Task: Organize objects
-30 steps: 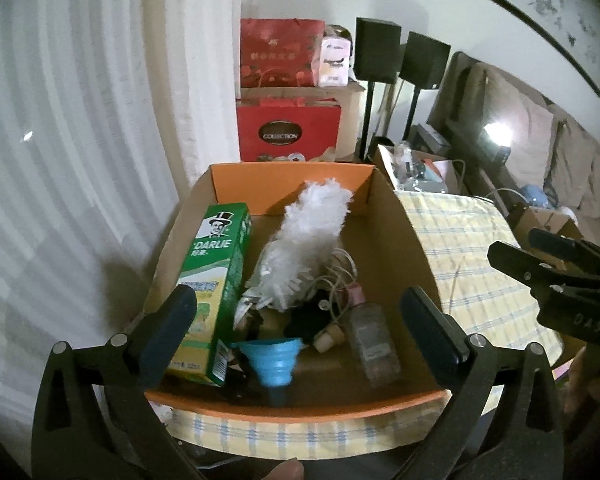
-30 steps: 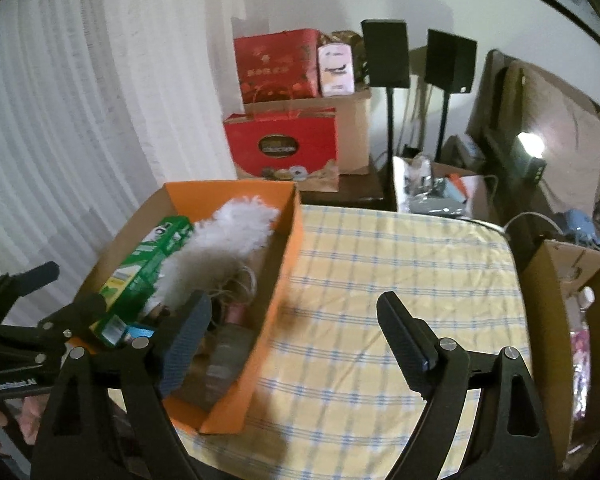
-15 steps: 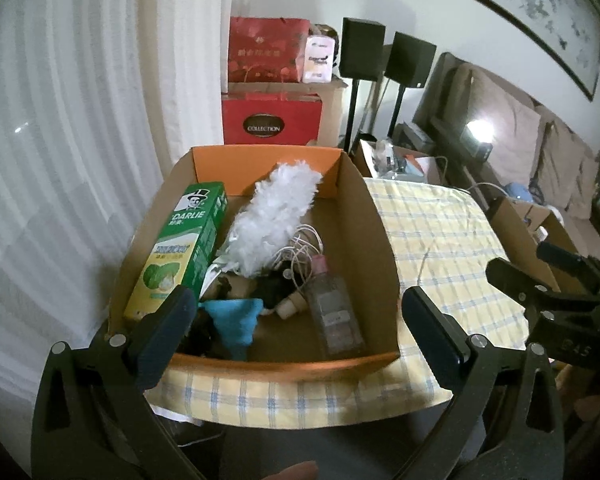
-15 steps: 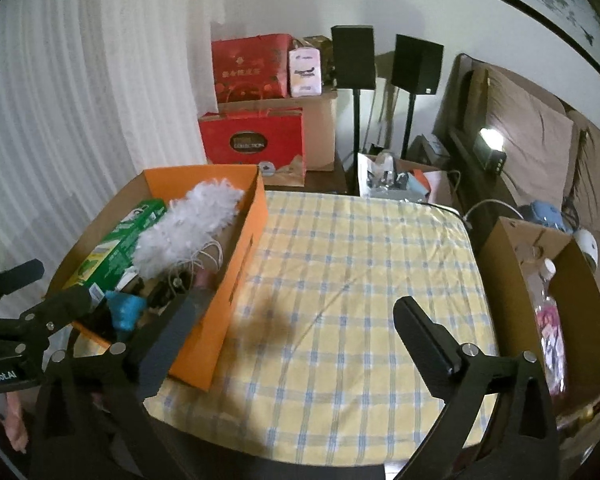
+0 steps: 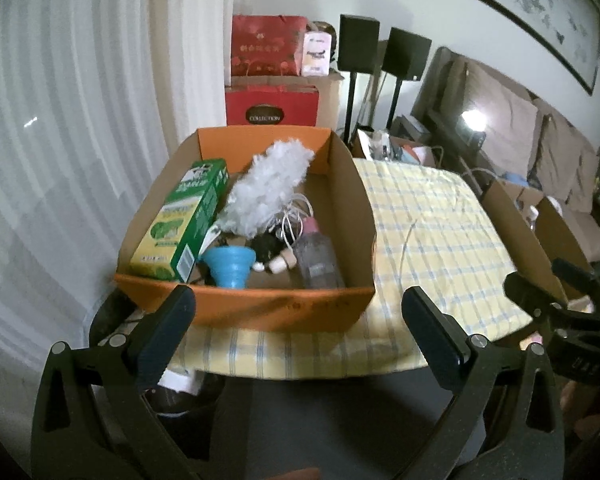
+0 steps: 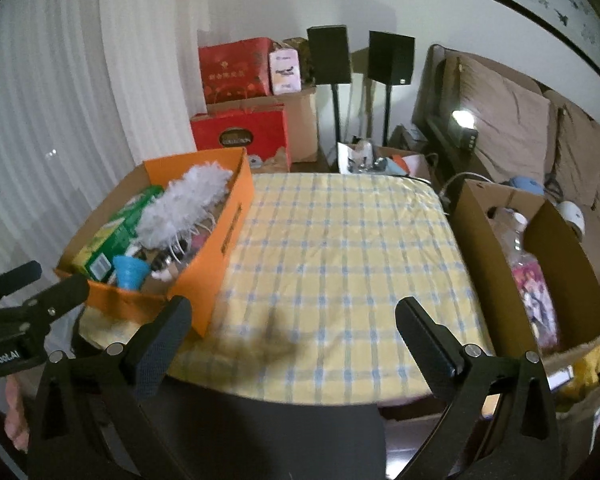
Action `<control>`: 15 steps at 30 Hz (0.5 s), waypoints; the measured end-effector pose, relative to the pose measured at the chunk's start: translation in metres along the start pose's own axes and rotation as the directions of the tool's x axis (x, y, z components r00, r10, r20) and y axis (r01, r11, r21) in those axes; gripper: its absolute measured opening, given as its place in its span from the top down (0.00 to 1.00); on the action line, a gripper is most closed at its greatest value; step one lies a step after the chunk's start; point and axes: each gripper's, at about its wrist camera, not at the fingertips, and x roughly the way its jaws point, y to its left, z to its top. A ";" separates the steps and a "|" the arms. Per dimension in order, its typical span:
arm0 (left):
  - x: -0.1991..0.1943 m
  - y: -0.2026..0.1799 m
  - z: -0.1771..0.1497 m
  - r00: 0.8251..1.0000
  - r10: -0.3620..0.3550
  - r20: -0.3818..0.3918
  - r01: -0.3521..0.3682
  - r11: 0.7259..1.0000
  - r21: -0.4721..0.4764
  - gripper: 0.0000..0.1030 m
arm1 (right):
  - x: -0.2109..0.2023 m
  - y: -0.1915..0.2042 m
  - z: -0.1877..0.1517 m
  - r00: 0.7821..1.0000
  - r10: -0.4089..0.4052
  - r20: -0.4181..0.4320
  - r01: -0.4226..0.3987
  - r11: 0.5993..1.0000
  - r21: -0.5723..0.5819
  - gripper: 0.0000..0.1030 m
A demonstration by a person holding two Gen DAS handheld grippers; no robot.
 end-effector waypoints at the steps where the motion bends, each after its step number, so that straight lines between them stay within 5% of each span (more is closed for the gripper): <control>1: -0.002 -0.001 -0.003 1.000 0.003 -0.001 -0.003 1.000 0.002 0.00 | -0.005 -0.001 -0.004 1.000 -0.010 0.006 0.010 1.000 0.006 0.00; 15: -0.027 -0.002 -0.022 1.000 0.017 0.008 -0.018 1.000 0.005 0.00 | -0.039 0.001 -0.021 0.999 -0.028 0.041 0.027 0.999 0.020 0.00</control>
